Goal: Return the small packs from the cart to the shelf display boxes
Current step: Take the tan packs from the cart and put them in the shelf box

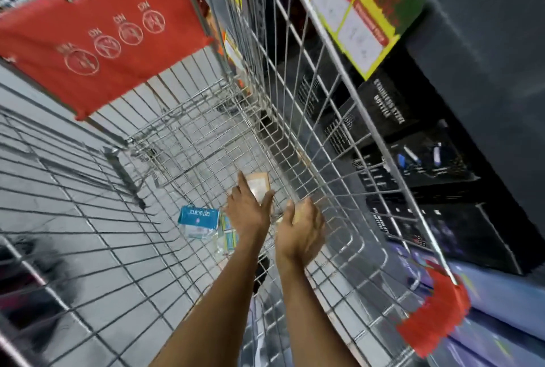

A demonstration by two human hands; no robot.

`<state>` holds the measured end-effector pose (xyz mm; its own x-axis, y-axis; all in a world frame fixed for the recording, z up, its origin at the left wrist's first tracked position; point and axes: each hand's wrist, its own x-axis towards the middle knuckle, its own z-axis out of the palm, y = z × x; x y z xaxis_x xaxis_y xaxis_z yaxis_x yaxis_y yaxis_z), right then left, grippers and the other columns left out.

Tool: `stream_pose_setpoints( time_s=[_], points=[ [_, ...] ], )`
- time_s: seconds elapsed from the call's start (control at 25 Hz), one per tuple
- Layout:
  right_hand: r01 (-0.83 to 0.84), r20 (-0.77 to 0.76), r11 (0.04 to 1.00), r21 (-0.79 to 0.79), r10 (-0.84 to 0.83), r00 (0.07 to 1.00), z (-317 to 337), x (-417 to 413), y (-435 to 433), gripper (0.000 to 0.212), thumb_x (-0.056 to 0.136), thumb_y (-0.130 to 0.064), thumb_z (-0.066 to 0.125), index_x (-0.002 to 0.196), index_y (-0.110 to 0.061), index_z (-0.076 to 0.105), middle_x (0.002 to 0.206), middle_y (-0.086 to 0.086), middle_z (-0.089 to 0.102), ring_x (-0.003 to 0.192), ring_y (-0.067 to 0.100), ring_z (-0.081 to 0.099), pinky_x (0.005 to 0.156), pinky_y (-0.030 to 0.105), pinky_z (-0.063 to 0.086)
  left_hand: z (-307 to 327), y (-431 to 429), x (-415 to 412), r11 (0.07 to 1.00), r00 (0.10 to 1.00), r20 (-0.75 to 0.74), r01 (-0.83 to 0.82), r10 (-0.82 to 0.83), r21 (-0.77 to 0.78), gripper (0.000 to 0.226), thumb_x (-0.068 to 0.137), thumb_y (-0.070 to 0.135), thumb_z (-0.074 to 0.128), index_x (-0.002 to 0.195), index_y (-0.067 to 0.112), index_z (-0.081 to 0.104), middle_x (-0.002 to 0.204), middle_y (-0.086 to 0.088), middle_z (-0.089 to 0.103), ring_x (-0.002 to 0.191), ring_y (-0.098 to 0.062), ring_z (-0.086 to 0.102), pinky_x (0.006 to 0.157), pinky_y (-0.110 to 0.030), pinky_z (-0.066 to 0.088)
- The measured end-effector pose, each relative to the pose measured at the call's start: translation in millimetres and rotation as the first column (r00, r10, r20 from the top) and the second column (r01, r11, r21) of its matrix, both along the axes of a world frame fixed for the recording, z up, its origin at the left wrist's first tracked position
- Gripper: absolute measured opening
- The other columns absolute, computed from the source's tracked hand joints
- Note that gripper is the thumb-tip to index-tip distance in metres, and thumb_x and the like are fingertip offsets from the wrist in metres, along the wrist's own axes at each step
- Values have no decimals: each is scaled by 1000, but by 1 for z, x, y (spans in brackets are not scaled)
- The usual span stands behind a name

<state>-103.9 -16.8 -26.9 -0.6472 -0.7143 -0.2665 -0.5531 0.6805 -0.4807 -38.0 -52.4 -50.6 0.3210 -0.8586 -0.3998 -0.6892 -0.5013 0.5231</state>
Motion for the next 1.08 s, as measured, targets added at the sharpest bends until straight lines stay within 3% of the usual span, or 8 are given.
stream_pose_setpoints(
  time_s=[0.12,0.2,0.32,0.4,0.52,0.72,0.92,1.08],
  points=[
    [-28,-7,999,40,28,1000,-5,3,2,49,90,-37,54,133,-14,46,144,13,40,132,30,33,94,43,38,9,-5,2,980,976,-184,-140,113,-140,81,79,34,68,141,9,23,121,-18,48,100,-30,54,84,-45,49],
    [-52,-3,997,54,52,999,-5,4,3,49,90,-37,54,132,-14,46,147,14,36,133,31,30,94,45,40,13,-12,6,982,995,-68,-78,67,-174,70,80,22,69,136,10,30,120,-18,45,95,-29,55,80,-46,52],
    [-88,6,995,53,88,996,-7,4,5,51,86,-26,62,133,-13,45,148,14,32,135,31,26,98,45,37,12,-14,14,984,992,18,123,-122,-127,56,87,49,54,132,18,42,118,-15,48,95,-25,54,78,-42,52],
    [-125,8,991,40,124,992,-10,2,7,53,84,-15,64,133,-13,44,149,12,32,137,30,23,100,44,36,14,-11,16,979,979,-95,168,-179,-118,47,90,54,43,124,24,53,117,-9,50,99,-21,55,81,-43,53],
    [-158,28,987,21,157,987,-12,0,9,57,82,-8,65,134,-14,43,150,10,28,139,28,19,102,45,34,15,-10,19,961,930,-252,237,-266,-142,35,85,46,56,110,21,64,116,-3,48,100,-18,56,79,-37,55],
    [87,105,995,41,-91,990,-5,-2,16,65,80,-10,68,137,-9,37,147,17,32,130,33,32,99,49,39,0,4,14,955,959,11,283,-283,-90,76,70,50,72,131,16,42,126,-17,48,108,-27,47,88,-39,42],
    [48,114,998,43,-52,992,-7,-2,18,69,83,-25,66,141,-14,29,149,16,29,132,32,30,99,48,37,-2,6,15,961,959,99,272,-267,-48,73,80,58,56,138,20,34,134,-12,50,121,-31,45,97,-47,32],
    [27,52,996,87,-32,998,-10,2,16,68,85,-24,63,142,-20,27,152,14,23,132,34,30,94,49,44,-10,4,20,894,889,131,447,-439,-31,67,82,53,55,137,21,33,122,-10,60,101,-30,59,82,-43,45]
  ],
)
